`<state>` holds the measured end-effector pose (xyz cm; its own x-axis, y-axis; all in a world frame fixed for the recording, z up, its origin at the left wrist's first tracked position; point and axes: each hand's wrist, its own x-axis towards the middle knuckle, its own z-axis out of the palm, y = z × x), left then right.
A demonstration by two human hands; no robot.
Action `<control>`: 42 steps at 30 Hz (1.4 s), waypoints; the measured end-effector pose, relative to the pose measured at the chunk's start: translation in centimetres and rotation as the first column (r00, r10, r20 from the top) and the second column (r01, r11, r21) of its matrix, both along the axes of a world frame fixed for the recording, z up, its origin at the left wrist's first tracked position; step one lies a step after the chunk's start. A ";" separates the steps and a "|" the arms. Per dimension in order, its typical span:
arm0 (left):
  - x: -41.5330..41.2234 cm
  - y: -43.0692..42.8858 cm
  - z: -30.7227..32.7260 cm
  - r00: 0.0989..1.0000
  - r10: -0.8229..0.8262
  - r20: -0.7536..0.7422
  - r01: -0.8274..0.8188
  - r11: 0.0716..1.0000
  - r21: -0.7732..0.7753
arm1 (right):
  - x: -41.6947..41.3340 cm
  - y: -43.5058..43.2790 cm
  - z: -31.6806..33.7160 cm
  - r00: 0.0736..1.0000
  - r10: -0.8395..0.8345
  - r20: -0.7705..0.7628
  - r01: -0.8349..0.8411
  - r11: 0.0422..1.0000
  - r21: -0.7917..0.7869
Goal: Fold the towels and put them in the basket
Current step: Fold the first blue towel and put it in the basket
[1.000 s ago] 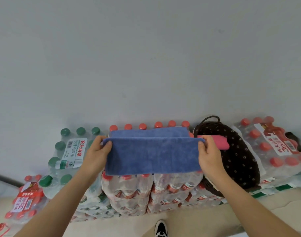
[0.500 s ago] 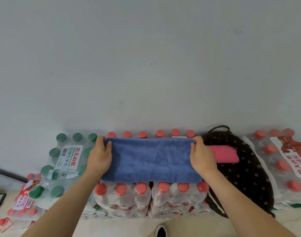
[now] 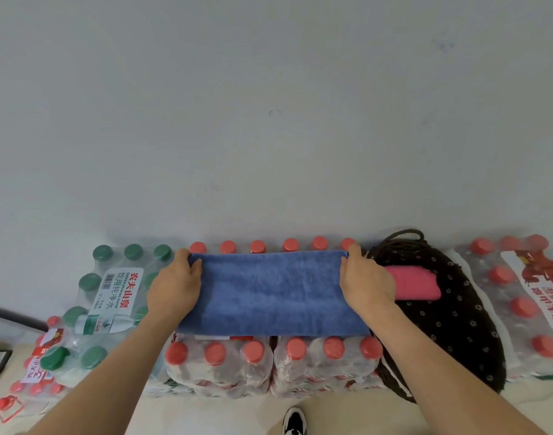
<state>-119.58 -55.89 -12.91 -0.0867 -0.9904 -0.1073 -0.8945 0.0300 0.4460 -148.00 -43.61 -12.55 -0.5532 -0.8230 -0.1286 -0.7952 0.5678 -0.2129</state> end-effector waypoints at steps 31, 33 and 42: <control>-0.7 -3.4 2.0 0.786 -0.538 0.305 0.488 0.842 0.229 | -3.2 -4.0 2.7 0.874 0.350 0.337 -0.425 0.886 0.185; -0.5 -3.5 1.9 0.771 -0.549 0.323 0.494 0.835 0.241 | -3.0 -3.8 2.8 0.876 0.345 0.337 -0.414 0.896 0.159; -0.8 -2.3 3.5 0.889 -0.457 0.006 0.437 0.855 0.280 | -2.3 -3.2 3.3 0.859 0.284 0.426 -0.349 0.934 0.081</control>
